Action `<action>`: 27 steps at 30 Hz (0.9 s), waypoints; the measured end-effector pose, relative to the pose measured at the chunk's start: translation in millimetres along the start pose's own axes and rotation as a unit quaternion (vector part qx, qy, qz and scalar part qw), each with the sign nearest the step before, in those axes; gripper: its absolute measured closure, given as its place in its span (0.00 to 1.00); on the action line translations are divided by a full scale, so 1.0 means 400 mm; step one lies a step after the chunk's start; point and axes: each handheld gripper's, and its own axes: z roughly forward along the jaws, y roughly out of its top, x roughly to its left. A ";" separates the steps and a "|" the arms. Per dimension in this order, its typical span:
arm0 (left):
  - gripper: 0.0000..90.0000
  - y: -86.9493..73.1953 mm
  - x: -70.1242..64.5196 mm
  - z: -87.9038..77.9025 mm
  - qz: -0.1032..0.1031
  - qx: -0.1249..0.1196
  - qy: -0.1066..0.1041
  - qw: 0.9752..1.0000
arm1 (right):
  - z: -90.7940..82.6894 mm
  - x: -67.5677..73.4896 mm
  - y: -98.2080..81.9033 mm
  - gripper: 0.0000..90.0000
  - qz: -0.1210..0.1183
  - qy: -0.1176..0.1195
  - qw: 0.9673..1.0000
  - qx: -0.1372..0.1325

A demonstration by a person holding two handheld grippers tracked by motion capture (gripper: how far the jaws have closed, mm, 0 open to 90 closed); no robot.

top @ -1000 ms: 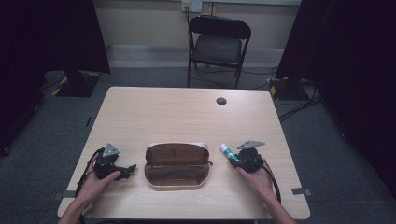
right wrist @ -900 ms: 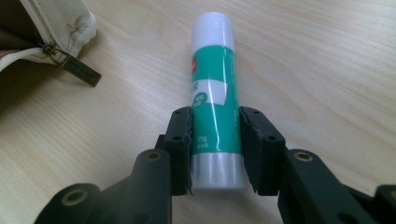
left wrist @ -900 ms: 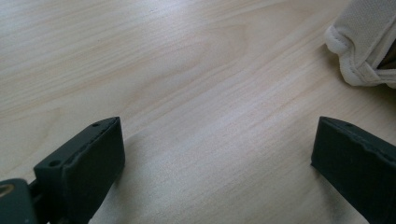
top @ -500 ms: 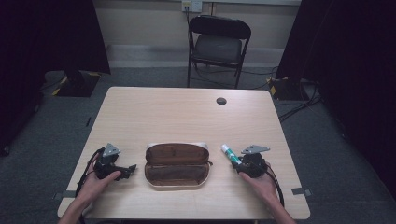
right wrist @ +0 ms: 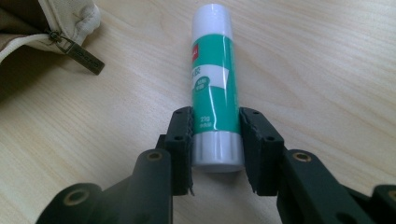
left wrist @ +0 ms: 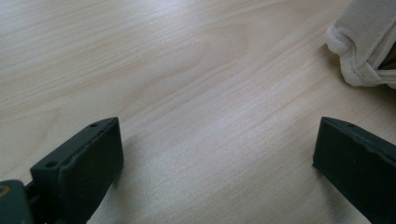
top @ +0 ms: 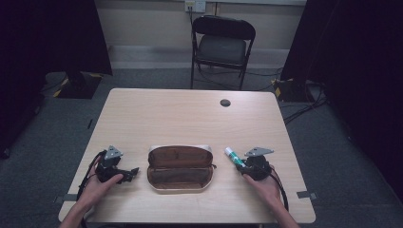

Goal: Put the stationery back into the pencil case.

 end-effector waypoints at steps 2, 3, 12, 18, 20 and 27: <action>0.01 0.000 0.000 0.000 0.000 0.000 0.000 1.000 | -0.003 -0.003 0.000 0.74 0.002 0.001 1.000 0.001; 0.01 0.000 0.000 0.000 0.000 0.000 0.000 1.000 | -0.006 -0.004 0.000 0.74 0.003 0.002 1.000 0.000; 0.01 0.000 0.000 0.000 0.000 0.000 0.000 1.000 | -0.031 -0.025 0.003 0.74 0.023 0.013 1.000 -0.014; 0.01 0.000 0.000 0.000 0.000 0.000 0.000 1.000 | -0.044 -0.029 0.008 0.74 0.026 0.019 0.999 -0.023; 0.01 0.000 0.000 0.000 0.000 0.000 0.000 1.000 | -0.052 -0.031 0.011 0.74 0.027 0.021 0.999 -0.029; 0.01 0.000 0.000 0.000 0.000 0.000 0.000 1.000 | -0.075 -0.033 0.015 0.74 0.030 0.025 0.998 -0.045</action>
